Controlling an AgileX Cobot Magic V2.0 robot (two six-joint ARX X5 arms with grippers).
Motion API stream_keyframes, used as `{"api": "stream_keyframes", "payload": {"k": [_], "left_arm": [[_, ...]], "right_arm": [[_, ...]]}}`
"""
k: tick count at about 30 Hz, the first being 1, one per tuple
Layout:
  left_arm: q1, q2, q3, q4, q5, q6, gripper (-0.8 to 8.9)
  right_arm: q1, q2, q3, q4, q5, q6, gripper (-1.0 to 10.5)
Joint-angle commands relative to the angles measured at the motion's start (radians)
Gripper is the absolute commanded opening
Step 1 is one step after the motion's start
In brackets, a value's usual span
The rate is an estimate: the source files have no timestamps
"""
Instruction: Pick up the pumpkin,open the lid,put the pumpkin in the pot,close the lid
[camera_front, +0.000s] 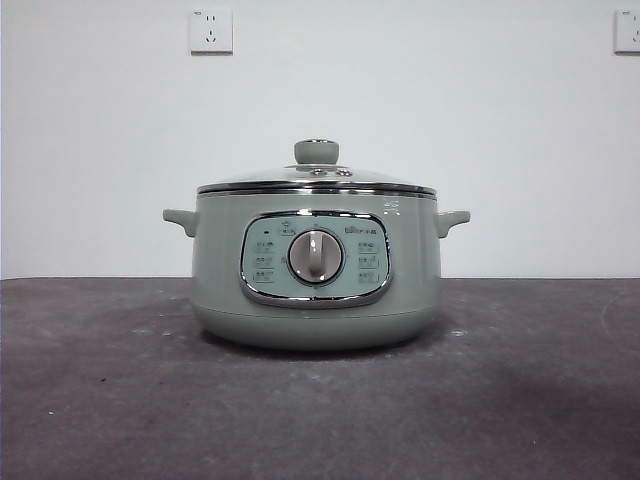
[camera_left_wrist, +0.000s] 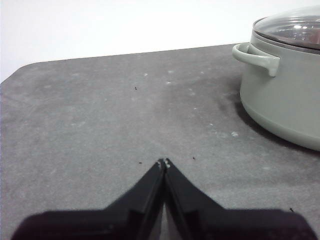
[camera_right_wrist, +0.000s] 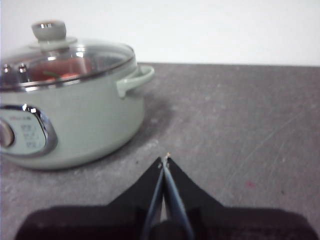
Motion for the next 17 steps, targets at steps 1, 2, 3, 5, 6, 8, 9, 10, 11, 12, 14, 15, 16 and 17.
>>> {"api": "stream_keyframes", "payload": {"k": [1, 2, 3, 5, 6, 8, 9, 10, 11, 12, 14, 15, 16, 17], "left_arm": [[0.003, -0.003, -0.016, 0.001, -0.002, -0.01, -0.04], [0.003, -0.003, -0.016, 0.001, -0.002, -0.01, -0.04], [0.003, -0.003, -0.016, 0.001, -0.002, -0.01, -0.04], [0.003, -0.003, -0.016, 0.001, -0.002, -0.01, -0.04], [0.003, -0.003, -0.016, 0.001, -0.002, -0.01, -0.04], [0.003, -0.003, -0.016, 0.001, -0.002, -0.01, -0.04], [0.003, -0.003, -0.016, 0.001, -0.002, -0.01, -0.04], [0.003, -0.003, -0.016, 0.001, -0.002, -0.01, -0.04], [0.003, -0.003, -0.016, 0.001, -0.002, -0.01, -0.04], [0.003, -0.003, -0.016, 0.001, -0.002, -0.01, -0.04], [0.003, -0.003, -0.016, 0.001, -0.002, -0.01, -0.03], [0.003, -0.003, -0.016, 0.001, -0.002, -0.01, -0.04], [0.003, -0.003, -0.016, 0.001, -0.002, -0.01, -0.04], [0.003, -0.003, -0.016, 0.001, -0.002, -0.01, -0.04]], "right_arm": [[0.0, -0.004, -0.01, -0.037, 0.006, 0.008, 0.0], [0.0, -0.004, -0.01, -0.04, 0.008, 0.008, 0.0], [0.0, -0.004, -0.01, -0.037, 0.004, 0.013, 0.0], [0.0, -0.004, -0.01, -0.037, 0.001, 0.055, 0.0], [0.0, -0.004, -0.01, -0.037, 0.001, 0.076, 0.0], [0.0, -0.004, -0.01, -0.037, 0.003, 0.081, 0.0], [0.0, -0.004, -0.01, -0.037, 0.003, 0.081, 0.0], [0.0, -0.004, -0.01, -0.037, 0.003, 0.081, 0.0], [0.0, -0.004, -0.01, -0.037, 0.002, 0.081, 0.0], [0.0, -0.004, -0.01, -0.037, 0.002, 0.081, 0.0], [0.0, -0.004, -0.01, -0.037, 0.003, 0.081, 0.0], [0.0, -0.004, -0.01, -0.037, 0.003, 0.081, 0.0], [0.0, -0.004, -0.01, -0.037, 0.003, 0.081, 0.0], [0.0, -0.004, -0.01, -0.037, 0.002, 0.081, 0.0]]}}
